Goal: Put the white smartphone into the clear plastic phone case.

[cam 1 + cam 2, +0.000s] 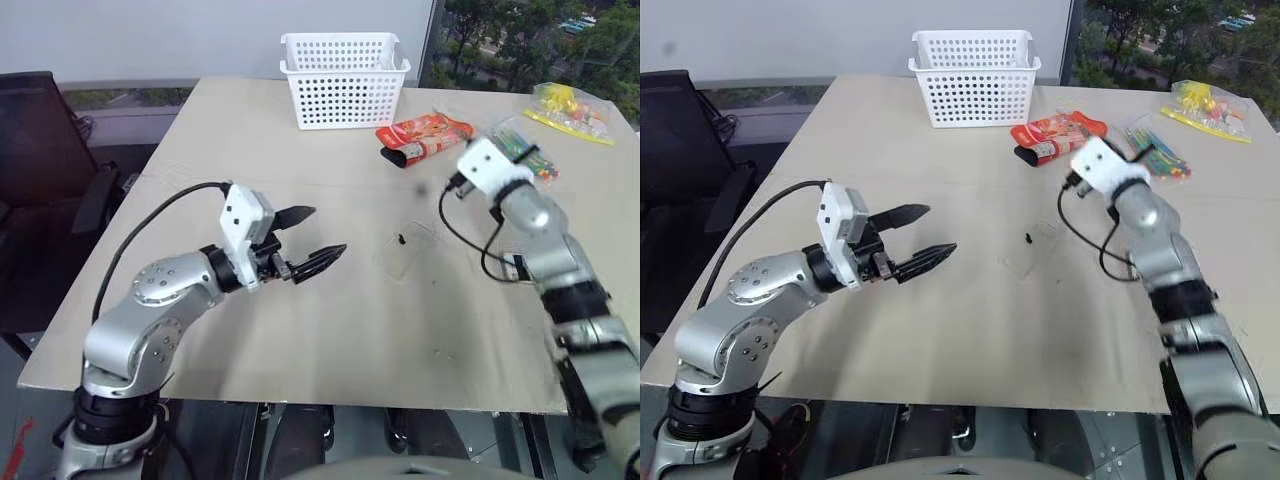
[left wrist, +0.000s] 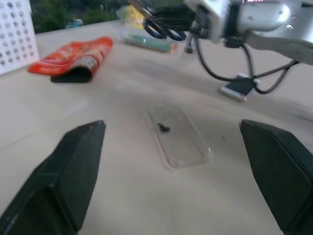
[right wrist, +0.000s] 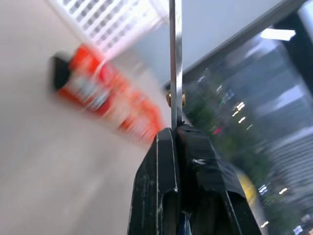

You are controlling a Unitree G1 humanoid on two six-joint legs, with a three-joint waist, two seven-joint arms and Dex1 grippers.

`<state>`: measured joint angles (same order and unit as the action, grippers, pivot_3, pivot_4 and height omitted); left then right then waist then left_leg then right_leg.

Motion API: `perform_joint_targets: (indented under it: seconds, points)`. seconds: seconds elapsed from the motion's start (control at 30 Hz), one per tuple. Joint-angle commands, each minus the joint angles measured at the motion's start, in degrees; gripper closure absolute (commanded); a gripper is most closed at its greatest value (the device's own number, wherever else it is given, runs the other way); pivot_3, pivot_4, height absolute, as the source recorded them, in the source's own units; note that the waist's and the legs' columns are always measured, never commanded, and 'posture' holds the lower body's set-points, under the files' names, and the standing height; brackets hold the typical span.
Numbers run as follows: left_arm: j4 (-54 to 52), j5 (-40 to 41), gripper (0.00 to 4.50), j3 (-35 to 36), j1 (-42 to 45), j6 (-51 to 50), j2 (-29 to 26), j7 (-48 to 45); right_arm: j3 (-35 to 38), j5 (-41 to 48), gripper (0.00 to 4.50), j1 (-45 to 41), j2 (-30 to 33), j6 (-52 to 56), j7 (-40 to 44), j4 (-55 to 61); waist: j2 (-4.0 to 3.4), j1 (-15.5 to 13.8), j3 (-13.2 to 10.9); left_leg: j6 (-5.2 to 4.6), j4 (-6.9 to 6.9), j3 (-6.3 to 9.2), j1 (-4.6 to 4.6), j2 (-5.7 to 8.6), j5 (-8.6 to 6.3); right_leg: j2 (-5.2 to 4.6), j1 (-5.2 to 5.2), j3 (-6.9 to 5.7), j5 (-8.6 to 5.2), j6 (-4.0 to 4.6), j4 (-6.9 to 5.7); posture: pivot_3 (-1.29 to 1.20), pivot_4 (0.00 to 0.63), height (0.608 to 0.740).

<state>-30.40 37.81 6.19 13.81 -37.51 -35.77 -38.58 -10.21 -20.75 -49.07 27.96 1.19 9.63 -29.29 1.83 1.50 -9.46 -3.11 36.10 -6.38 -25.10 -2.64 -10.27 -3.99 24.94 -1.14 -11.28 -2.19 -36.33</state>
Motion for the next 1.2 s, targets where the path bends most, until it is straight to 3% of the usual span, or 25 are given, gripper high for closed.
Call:
perform_joint_targets:
  seconds: [0.03,0.07,0.1,0.13,0.2,0.33,0.37,0.47,0.6,0.73,0.87,1.03,1.13,1.2]
  points:
    - [0.18,-0.77,0.0,-0.01,1.3,1.64,0.44,0.23,-1.68,-3.39,4.49,-10.53,-0.35,-7.76,-5.07,-15.29,0.01,0.33,-0.01,-0.03,-0.01,0.02,-0.01,0.05,0.02,0.0,-0.01,-0.02,0.0,0.0,0.01,0.0,0.15,0.74]
    - [0.49,-1.0,0.0,-0.16,1.52,1.84,0.54,0.16,-2.61,-4.37,3.88,-14.09,-0.76,-9.13,-6.19,-21.07,0.0,0.39,-0.02,-0.05,0.0,0.04,-0.01,0.06,0.02,0.0,-0.03,-0.05,0.0,0.01,0.01,0.0,0.15,0.74]
    - [0.69,-1.2,0.0,-0.33,1.69,1.96,0.66,0.15,-3.11,-4.59,3.7,-16.75,-1.16,-10.23,-5.97,-25.84,0.0,0.52,-0.02,-0.21,-0.04,0.06,-0.02,0.07,0.12,-0.01,-0.02,-0.05,0.0,0.01,0.02,0.0,0.15,0.74]
    - [0.79,-1.43,0.0,-0.5,1.79,2.07,0.7,0.16,-3.3,-4.47,3.16,-18.72,-1.51,-10.83,-5.07,-29.55,0.0,0.56,-0.02,-0.23,-0.05,0.07,-0.02,0.07,0.13,-0.01,-0.03,-0.06,0.0,0.02,0.03,0.0,0.15,0.74]
    - [0.7,-1.82,0.0,-0.4,1.63,2.17,0.55,0.31,-1.86,-2.04,2.14,-20.25,-1.64,-12.21,-1.85,-32.36,0.0,0.57,-0.01,-0.23,-0.12,0.08,-0.02,0.04,0.13,-0.01,-0.04,-0.08,0.0,0.02,0.07,0.0,0.15,0.74]
    - [-1.29,-1.51,0.0,1.74,-1.72,1.7,0.26,1.39,4.36,6.9,0.29,-14.58,-1.34,-10.07,5.72,-25.36,0.0,0.63,-0.01,-0.23,-0.27,0.1,-0.03,-0.07,0.14,-0.02,-0.08,-0.11,0.0,0.0,0.23,0.0,0.15,0.74]
    - [-1.62,-1.5,0.0,1.98,-2.33,1.7,0.16,1.55,5.46,8.55,0.09,-12.8,-1.4,-8.86,7.14,-22.66,0.0,0.61,-0.01,-0.23,-0.28,0.1,-0.03,-0.08,0.14,-0.02,-0.1,-0.12,0.0,-0.01,0.25,0.0,0.15,0.74]
    - [-2.35,-1.5,0.0,2.87,-4.4,1.87,-0.26,2.08,10.28,17.62,0.09,-0.19,-3.92,6.09,12.25,-0.48,-0.01,0.49,-0.01,-0.22,-0.33,0.18,-0.03,-0.12,0.14,-0.04,-0.14,-0.24,0.03,-0.05,0.3,0.0,0.15,0.74]
    - [-2.44,-1.1,0.0,4.68,-6.19,1.77,-1.51,1.44,14.69,30.42,0.09,20.95,-10.54,39.26,9.7,40.39,-0.1,0.34,0.0,-0.15,-0.39,0.38,-0.06,-0.32,0.15,-0.04,-0.15,-0.46,0.0,-0.01,0.23,0.0,0.15,0.74]
    - [-0.51,-1.54,0.0,3.89,-5.24,2.25,-2.12,0.05,14.83,34.07,0.09,31.54,-16.05,60.92,4.32,60.06,-0.4,0.33,0.04,0.19,-0.33,0.38,-0.07,-0.35,0.03,-0.06,-0.08,-0.49,-0.01,0.01,0.18,0.0,0.15,0.74]
    - [1.21,-1.98,0.0,2.3,-3.15,2.64,-2.12,-1.36,12.78,34.75,0.09,35.1,-18.75,71.04,1.53,65.17,-0.44,0.39,0.05,0.26,-0.26,0.37,-0.06,-0.41,0.01,-0.24,-0.05,-0.82,0.04,0.06,0.36,0.0,0.15,0.74]
    - [3.54,-3.33,0.0,1.23,-1.6,3.67,-2.77,-3.68,9.93,32.34,0.09,35.81,-22.33,68.23,-2.66,58.69,-0.47,0.65,0.1,0.28,-0.3,0.22,-0.07,-0.48,0.0,-1.09,0.01,-1.72,0.11,0.17,0.46,0.0,0.15,0.74]
    - [4.09,-3.81,0.0,1.2,-1.27,4.15,-3.03,-4.34,8.19,30.9,1.22,34.84,-23.87,64.29,-3.98,54.19,-0.32,1.0,0.21,0.29,-0.29,0.21,-0.06,-0.55,-0.01,-1.19,0.05,-2.2,0.11,0.16,0.51,0.0,0.15,0.74]
    - [4.19,-3.97,0.0,1.45,-1.34,4.32,-3.17,-4.56,8.19,30.73,2.27,33.85,-25.09,62.62,-4.57,52.61,-0.28,1.04,0.24,0.29,-0.29,0.22,-0.06,-0.57,-0.01,-1.28,0.18,-2.36,0.19,0.27,0.51,0.0,0.15,0.74]
